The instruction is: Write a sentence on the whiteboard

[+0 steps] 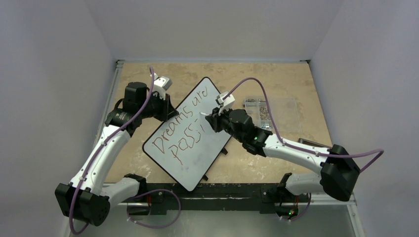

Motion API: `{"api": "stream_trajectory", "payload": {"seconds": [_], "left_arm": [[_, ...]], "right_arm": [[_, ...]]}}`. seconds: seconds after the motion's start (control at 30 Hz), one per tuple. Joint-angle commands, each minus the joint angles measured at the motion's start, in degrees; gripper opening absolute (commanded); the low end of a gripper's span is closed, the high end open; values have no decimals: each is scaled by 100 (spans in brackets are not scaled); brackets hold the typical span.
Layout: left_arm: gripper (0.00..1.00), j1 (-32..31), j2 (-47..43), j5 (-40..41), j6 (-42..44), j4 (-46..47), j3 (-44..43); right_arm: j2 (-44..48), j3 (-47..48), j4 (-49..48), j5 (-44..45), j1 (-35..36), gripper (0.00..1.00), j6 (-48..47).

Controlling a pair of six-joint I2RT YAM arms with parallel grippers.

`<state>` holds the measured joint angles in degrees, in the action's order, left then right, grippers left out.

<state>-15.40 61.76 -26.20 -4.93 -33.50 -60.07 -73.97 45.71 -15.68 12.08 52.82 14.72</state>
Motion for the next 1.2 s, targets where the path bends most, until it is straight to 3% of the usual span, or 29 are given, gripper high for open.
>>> {"api": "stream_trajectory", "payload": {"seconds": [0.0, 0.73, 1.17], "left_arm": [[0, -25, -106, 36, 364, 90, 40], [0, -25, -141, 18, 359, 89, 31], [0, -21, -149, 2, 346, 93, 40]], "right_arm": [[40, -176, -93, -158, -26, 0, 135], [664, -1135, 220, -381, -26, 0, 609], [713, -936, 447, -443, -26, 0, 578]]}}
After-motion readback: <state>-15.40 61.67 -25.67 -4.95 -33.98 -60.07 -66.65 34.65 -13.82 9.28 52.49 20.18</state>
